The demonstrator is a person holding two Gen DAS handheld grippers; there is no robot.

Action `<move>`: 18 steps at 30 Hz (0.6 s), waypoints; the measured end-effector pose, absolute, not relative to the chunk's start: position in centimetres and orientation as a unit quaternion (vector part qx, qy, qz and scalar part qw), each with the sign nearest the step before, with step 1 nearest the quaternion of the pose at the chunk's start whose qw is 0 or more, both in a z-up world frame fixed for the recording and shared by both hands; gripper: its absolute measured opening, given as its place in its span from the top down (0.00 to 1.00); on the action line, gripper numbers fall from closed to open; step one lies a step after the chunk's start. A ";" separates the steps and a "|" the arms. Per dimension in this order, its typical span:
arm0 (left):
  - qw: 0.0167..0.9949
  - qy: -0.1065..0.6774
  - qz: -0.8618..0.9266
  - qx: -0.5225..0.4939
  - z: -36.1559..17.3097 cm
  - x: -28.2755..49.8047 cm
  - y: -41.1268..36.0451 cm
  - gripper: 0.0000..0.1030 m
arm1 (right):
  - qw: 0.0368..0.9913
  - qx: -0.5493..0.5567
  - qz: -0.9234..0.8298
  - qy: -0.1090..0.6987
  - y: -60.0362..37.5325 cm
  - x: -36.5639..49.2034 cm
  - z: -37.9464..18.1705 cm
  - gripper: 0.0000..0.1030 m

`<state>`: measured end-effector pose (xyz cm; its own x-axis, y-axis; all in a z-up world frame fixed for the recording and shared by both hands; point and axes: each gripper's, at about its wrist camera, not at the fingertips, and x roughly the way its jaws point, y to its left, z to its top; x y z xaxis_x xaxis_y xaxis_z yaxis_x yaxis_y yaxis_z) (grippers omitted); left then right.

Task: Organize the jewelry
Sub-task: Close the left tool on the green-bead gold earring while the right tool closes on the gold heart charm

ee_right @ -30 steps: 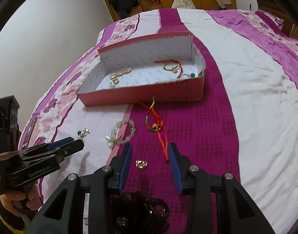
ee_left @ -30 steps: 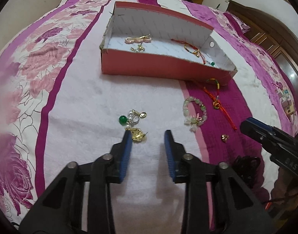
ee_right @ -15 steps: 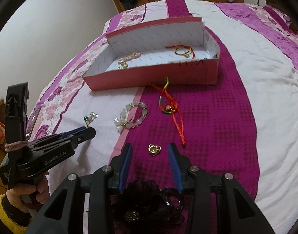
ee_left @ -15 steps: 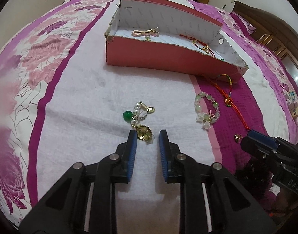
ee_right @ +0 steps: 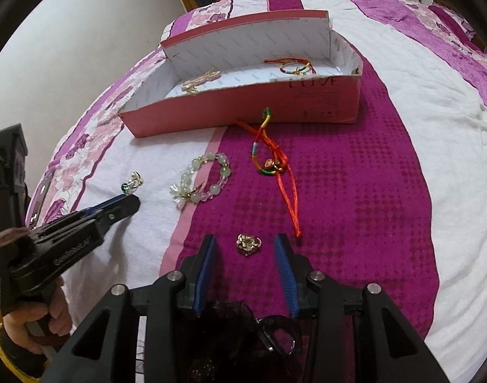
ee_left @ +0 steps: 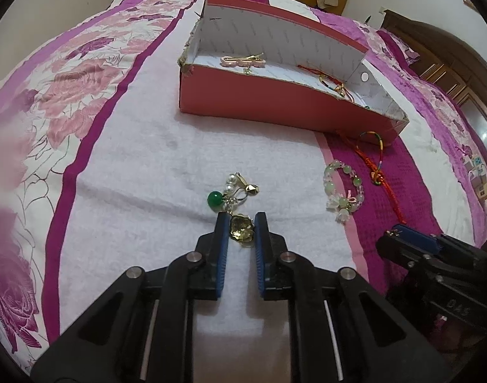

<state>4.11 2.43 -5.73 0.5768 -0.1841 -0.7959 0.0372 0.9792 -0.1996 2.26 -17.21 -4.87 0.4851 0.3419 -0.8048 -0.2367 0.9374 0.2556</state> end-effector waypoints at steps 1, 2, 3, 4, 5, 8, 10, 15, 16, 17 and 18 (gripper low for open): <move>0.884 0.456 -0.065 -0.083 -5.6 4.0 2.5 0.93 | 0.861 0.053 0.168 0.478 -17.1 2.2 -4.9 0.60; 0.884 0.455 -0.066 -0.084 -5.5 3.9 2.6 0.93 | 0.861 0.049 0.168 0.477 -17.1 2.2 -5.0 0.60; 0.884 0.455 -0.067 -0.084 -5.4 3.7 2.6 0.93 | 0.862 0.046 0.168 0.476 -17.0 2.1 -5.0 0.61; 0.884 0.455 -0.068 -0.084 -5.3 3.5 2.6 0.93 | 0.863 0.044 0.166 0.475 -17.0 2.1 -5.1 0.63; 0.884 0.455 -0.069 -0.084 -5.2 3.4 2.5 0.93 | 0.864 0.041 0.163 0.474 -17.0 2.1 -5.1 0.66; 0.884 0.453 -0.075 -0.085 -4.7 2.8 2.3 0.93 | 0.867 0.035 0.155 0.472 -17.1 2.0 -5.2 0.83; 0.884 0.451 -0.081 -0.089 -4.3 2.5 2.2 0.93 | 0.867 0.045 0.157 0.471 -17.4 2.0 -5.1 0.83; 0.891 0.436 -0.089 -0.092 -2.7 1.4 2.5 0.93 | 0.872 0.055 0.164 0.457 -18.0 1.4 -4.1 0.83; 0.892 0.434 -0.090 -0.094 -2.5 1.2 2.6 0.93 | 0.874 0.057 0.167 0.454 -18.1 1.2 -3.9 0.83; 0.893 0.430 -0.092 -0.096 -2.1 1.0 2.7 0.93 | 0.875 0.058 0.168 0.450 -18.1 1.0 -3.6 0.83; 0.893 0.429 -0.094 -0.098 -1.9 1.0 2.7 0.93 | 0.877 0.058 0.170 0.447 -18.1 0.9 -3.4 0.83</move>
<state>0.95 2.70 -1.85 0.6140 -0.2515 -0.7482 0.0838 0.9633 -0.2550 0.92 -18.10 -3.39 0.5433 0.3491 -0.7635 -0.2453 0.9358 0.2533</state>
